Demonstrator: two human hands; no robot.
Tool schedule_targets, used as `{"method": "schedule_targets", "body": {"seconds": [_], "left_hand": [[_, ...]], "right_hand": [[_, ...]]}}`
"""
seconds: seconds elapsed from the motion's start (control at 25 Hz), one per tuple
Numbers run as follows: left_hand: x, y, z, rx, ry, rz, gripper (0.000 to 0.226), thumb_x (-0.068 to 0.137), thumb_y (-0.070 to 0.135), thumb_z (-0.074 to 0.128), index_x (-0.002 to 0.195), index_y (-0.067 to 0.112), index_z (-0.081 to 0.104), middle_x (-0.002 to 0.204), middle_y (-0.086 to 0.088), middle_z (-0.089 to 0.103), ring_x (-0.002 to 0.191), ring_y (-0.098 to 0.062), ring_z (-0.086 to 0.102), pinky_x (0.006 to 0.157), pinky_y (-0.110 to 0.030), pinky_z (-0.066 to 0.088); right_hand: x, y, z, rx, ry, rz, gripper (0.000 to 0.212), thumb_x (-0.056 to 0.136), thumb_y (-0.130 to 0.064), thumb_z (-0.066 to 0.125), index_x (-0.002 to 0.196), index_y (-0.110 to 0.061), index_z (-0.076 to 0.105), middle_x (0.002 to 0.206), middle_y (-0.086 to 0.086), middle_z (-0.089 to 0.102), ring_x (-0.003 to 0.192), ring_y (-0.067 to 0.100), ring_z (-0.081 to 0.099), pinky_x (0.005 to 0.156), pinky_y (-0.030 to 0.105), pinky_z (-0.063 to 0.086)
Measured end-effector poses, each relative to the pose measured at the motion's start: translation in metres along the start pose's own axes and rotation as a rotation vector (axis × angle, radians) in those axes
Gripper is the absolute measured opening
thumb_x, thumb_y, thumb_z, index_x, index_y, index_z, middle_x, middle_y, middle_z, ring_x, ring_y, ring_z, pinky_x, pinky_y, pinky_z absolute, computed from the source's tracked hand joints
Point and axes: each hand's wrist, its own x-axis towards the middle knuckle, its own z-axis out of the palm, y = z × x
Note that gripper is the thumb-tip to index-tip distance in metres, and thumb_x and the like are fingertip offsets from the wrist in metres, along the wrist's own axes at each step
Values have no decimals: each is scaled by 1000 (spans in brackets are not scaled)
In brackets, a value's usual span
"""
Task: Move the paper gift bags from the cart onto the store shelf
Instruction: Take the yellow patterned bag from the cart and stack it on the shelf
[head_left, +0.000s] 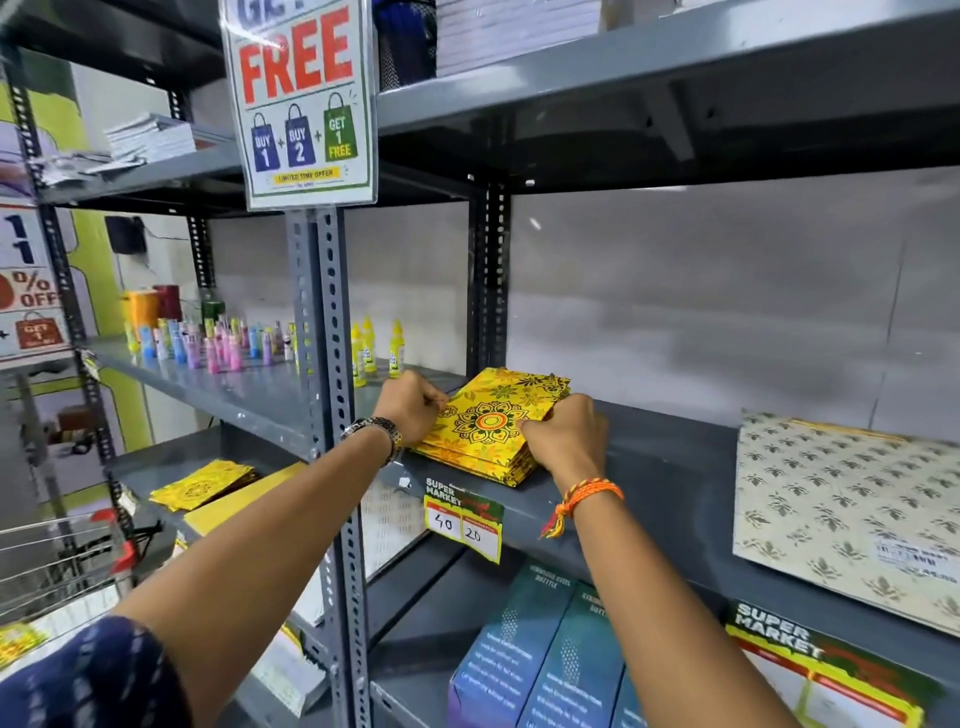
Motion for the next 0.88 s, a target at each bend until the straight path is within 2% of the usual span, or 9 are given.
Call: {"method": "schedule_targets", "body": {"seconds": [0.16,0.24,0.32,0.44,0.52,0.6,0.68,0.76,0.88], "left_hand": [[-15,3,-20,-48,90,-12,25,92,8,57,107,8,77,111,-7,75,103,-21,70,81,-19,49],[-34,1,-33,-121,153,-39,27,92,11,58,112,10,75,114,-5,74,100,-18,71,77,-12,46],[-62,-5,-47,-192,201,-31,29,91,14,61,117,11,74,112,-5,75,94,-15,72,72,-9,49],[-118,-29,-59,-335,272,-84,31,89,16,65,118,9,73,114,-1,74,98,-9,72,89,-21,55],[-165,-56,-55,-449,319,-162,28,88,13,66,115,7,74,107,3,75,89,7,69,82,-13,54],[-214,-91,-41,-517,359,-301,25,88,11,66,111,7,75,104,3,76,86,9,69,82,-15,56],[-271,-131,-22,-529,384,-493,24,86,10,67,108,8,77,105,-2,77,94,-6,70,89,-29,56],[-329,-172,1,-542,389,-708,25,85,7,67,108,5,77,104,-9,77,90,-12,66,85,-32,53],[-410,-228,34,-626,405,-1073,27,86,2,62,110,-3,73,96,-18,75,80,-18,62,78,-32,50]], "right_hand": [[-6,-10,-23,40,34,-49,30,80,-32,76,79,-9,56,83,13,59,87,32,58,68,34,43],[-12,-17,-31,-19,49,-192,41,84,-32,74,113,-5,62,105,17,66,109,35,58,85,38,49],[-30,-27,-33,-7,58,-393,59,87,-27,72,137,-7,50,120,13,63,118,31,56,98,38,46],[-70,-39,-22,118,71,-667,54,86,-17,70,136,-11,52,110,5,59,102,24,59,94,39,51],[-102,-38,-4,201,15,-788,46,84,-13,69,128,-15,57,104,0,56,94,19,58,85,39,55],[-130,-25,21,243,-106,-883,38,84,-13,68,121,-20,59,103,-3,55,91,15,57,80,35,55],[-161,-4,54,214,-298,-966,33,84,-14,69,116,-19,62,103,-3,56,93,13,57,82,28,52],[-190,29,93,150,-522,-1013,30,81,-11,70,109,-16,65,102,0,59,91,11,55,83,19,44],[-226,96,156,23,-855,-951,27,80,-7,71,105,-16,68,103,1,63,94,16,60,86,24,48]]}}
